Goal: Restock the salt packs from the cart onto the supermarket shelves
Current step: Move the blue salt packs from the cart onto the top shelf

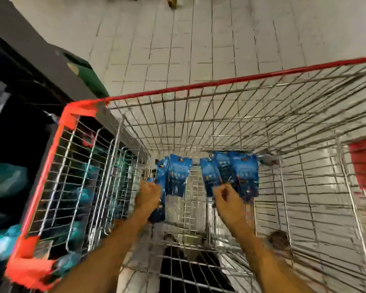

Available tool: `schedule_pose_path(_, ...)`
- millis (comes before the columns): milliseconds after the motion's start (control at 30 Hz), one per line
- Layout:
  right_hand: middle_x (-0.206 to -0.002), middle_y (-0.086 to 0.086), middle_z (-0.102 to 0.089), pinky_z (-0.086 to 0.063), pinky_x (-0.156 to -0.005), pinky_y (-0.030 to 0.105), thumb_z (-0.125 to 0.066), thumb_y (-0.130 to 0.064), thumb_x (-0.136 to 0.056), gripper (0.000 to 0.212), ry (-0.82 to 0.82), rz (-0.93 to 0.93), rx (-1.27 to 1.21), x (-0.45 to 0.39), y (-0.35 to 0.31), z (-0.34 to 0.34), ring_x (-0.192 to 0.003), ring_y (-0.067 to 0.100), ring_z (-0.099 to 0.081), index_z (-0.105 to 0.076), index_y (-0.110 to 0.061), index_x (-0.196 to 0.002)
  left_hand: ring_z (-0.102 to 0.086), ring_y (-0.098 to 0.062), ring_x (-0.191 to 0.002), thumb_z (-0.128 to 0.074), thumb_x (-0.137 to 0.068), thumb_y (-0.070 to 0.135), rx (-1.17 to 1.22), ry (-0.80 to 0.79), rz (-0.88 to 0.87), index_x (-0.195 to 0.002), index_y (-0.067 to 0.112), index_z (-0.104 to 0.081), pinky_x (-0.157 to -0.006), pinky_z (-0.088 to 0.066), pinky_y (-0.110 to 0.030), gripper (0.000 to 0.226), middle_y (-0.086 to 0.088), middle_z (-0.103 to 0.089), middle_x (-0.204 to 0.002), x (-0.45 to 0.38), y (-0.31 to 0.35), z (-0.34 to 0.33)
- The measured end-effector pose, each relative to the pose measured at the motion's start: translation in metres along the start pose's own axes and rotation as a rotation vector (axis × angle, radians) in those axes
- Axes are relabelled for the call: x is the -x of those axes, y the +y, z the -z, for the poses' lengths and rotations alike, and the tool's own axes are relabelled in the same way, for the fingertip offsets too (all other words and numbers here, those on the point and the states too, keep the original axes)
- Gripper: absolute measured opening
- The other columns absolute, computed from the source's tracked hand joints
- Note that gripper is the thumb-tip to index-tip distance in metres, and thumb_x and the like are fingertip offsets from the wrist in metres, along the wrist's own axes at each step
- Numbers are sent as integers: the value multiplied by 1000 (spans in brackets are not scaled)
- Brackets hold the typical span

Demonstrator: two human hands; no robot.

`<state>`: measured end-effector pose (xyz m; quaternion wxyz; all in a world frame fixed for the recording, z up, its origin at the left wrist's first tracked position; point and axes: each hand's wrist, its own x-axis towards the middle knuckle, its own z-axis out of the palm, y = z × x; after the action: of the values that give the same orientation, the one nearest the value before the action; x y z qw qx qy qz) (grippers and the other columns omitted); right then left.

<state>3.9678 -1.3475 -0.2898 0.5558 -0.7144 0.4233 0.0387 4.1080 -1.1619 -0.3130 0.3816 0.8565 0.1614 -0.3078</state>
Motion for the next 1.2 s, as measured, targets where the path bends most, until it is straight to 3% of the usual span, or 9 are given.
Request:
schedule_pose_path(100,-74,2,-55,-48,-63,28,-53,-15,-101,17,-50,-113,18,-29,36,-38,-67,15,-52,-50,-15,-85,-58,-31,-68,-55,-96,22,-142,40,52,-101,7,-60,-56,-43,-37,17,-16,-59,-74,-40,-40,-28)
schedule_pose_path(267,-74,-4,-56,-41,-54,20,-55,-28,-100,19,-108,-212,62,-81,94,-109,-67,12,-54,-48,-22,-84,-60,-37,-92,-51,-98,19,-397,37,24,-127,-6,-54,-69,-43,-32,38,-22,-62,-104,-97,-107,-62)
schedule_pose_path(400,-83,5,-57,-47,-66,33,-58,-30,-99,22,-153,-267,85,-123,119,-158,-75,21,-56,-48,-12,-92,-60,-44,-107,-49,-100,27,-388,125,71,-119,-10,-59,-84,-48,-43,42,-30,-63,-116,-129,-144,-85)
schedule_pose_path(533,-84,9,-53,-46,-72,41,-63,-32,-96,28,-86,-313,4,-157,128,-197,-82,23,-51,-47,-12,-82,-60,-45,-104,-49,-100,29,-367,252,72,-117,-9,-56,-72,-39,-38,42,-31,-62,-113,-142,-163,-97)
schedule_pose_path(633,-77,2,-57,-50,-68,36,-70,-28,-91,32,27,-323,-137,-171,127,-217,-80,22,-58,-58,0,-97,-60,-43,-104,-50,-99,34,-328,357,134,-115,-4,-57,-71,-37,-39,42,-27,-62,-114,-142,-164,-107)
schedule_pose_path(700,-66,-2,-57,-50,-66,34,-76,-34,-85,34,98,-316,-90,-176,125,-226,-76,24,-61,-62,-3,-80,-60,-40,-103,-51,-98,38,-357,389,149,-112,-3,-59,-69,-31,-36,44,-25,-62,-114,-144,-166,-111)
schedule_pose_path(767,-91,10,-66,-55,-80,43,-80,-51,-76,51,115,-379,-15,-179,121,-234,-94,32,-64,-67,-6,-95,-59,-38,-104,-49,-97,44,-439,371,136,-114,-3,-58,-70,-36,-38,51,-24,-62,-114,-145,-168,-112)
schedule_pose_path(867,-134,16,-48,-41,-104,54,-78,-68,-66,95,93,-496,142,-180,120,-245,-126,37,-49,-46,-11,-135,-57,-38,-108,-49,-94,54,-488,349,102,-120,-2,-54,-82,-46,-44,62,-23,-58,-118,-144,-176,-112)
schedule_pose_path(1200,-133,14,-47,-38,-104,57,-86,-55,-64,89,158,-558,71,-183,112,-251,-124,35,-48,-43,-17,-132,-65,-31,-91,-84,-64,53,-182,310,160,-105,17,-37,-79,-55,-45,72,-8,-65,-105,-141,-181,-112)
